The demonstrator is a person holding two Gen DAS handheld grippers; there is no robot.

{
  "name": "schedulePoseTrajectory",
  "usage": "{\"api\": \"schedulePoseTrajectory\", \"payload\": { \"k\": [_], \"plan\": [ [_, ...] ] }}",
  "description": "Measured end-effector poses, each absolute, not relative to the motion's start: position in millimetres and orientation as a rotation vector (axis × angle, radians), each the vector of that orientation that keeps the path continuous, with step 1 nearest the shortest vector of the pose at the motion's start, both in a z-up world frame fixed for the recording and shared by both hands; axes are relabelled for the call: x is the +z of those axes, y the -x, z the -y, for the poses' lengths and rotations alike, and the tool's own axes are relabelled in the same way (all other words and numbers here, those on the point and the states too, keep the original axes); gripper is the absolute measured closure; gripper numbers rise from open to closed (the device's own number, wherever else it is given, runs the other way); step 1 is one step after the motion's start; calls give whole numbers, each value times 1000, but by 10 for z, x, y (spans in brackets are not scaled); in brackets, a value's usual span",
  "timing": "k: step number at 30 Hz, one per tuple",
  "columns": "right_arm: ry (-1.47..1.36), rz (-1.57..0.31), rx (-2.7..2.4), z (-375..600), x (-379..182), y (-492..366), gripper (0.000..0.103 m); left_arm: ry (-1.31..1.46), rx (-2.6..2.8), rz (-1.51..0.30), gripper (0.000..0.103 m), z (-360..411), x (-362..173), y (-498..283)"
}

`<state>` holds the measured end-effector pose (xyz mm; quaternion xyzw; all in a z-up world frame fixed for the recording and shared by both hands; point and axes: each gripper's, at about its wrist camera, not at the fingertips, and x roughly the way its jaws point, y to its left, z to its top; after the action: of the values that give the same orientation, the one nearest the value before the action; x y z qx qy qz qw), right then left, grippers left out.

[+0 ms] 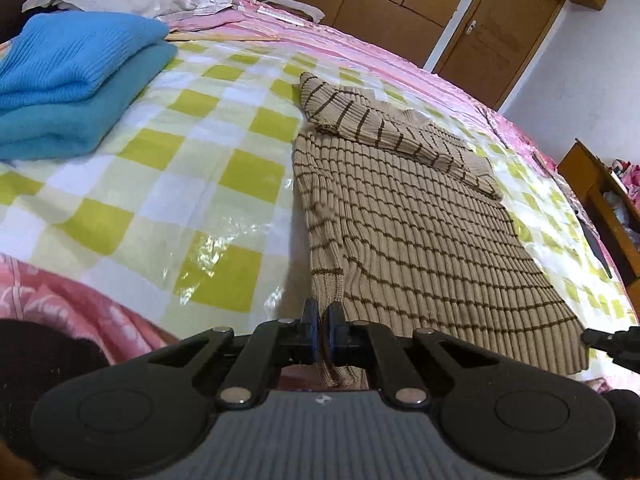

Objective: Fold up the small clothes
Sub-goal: 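Close the left gripper on the hem while the right gripper grasps the hem, then lift the hem with both grippers and fold it toward the collar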

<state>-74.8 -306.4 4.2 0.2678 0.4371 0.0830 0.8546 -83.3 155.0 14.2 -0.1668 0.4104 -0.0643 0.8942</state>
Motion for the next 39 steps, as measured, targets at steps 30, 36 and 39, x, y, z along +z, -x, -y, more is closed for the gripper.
{"api": "schedulePoseTrajectory", "payload": {
  "k": [30,36,39],
  "plan": [
    [-487,-1001,153,2945,-260,636,71,179,-38,-917,90,-1352,75,795],
    [-438,-1034,151,2826,-285,583,65,157,-39,-904,80,-1291,94,714],
    [-421,-1040,152,2791,-290,577,64,137,-29,-950,79,-1231,-30,597]
  ]
}}
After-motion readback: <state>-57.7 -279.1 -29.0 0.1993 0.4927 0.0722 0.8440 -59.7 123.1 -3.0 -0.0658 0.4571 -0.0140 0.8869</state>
